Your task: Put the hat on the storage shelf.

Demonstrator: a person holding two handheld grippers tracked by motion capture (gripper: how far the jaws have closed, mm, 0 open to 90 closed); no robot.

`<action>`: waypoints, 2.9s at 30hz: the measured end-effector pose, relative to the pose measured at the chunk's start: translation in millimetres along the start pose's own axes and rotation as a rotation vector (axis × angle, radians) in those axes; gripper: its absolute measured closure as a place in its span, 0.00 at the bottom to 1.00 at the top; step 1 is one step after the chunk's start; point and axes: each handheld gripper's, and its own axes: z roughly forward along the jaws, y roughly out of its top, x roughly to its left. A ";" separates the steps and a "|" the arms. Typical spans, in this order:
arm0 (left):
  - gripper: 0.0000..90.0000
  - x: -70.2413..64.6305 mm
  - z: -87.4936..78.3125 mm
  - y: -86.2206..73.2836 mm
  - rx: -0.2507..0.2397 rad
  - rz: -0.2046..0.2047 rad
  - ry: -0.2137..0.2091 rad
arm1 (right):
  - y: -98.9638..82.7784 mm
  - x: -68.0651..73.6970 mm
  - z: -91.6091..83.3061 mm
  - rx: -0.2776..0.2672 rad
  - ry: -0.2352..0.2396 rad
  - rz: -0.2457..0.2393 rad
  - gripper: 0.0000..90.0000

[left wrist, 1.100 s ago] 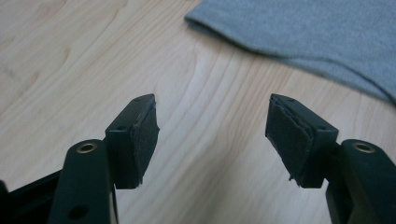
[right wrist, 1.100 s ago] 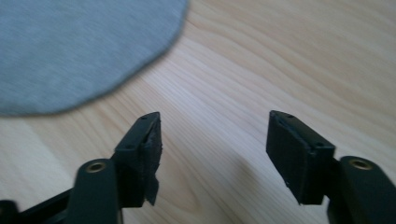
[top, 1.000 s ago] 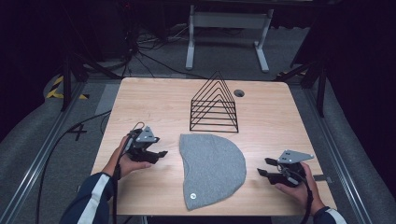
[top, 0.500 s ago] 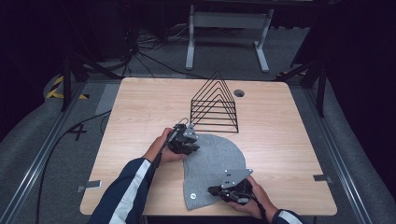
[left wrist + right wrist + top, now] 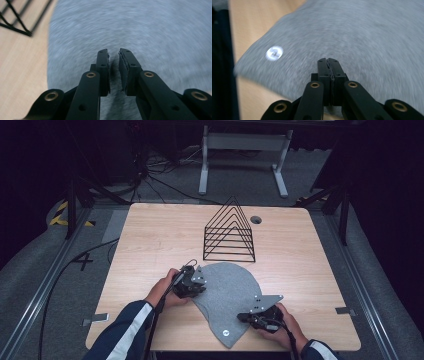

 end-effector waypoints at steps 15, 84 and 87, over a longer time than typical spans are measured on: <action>0.88 -59.8 -6.7 -2.4 -0.065 0.025 -0.187 | -15.4 -44.2 -21.8 0.038 -0.158 0.100 0.96; 0.96 0.5 -7.4 -10.6 -0.107 -0.253 -0.029 | 11.8 -71.9 -11.7 -0.006 -0.152 0.191 0.93; 0.96 0.4 -12.4 -8.0 -0.124 -0.235 -0.024 | 13.2 -71.6 -17.1 -0.028 -0.161 0.185 0.93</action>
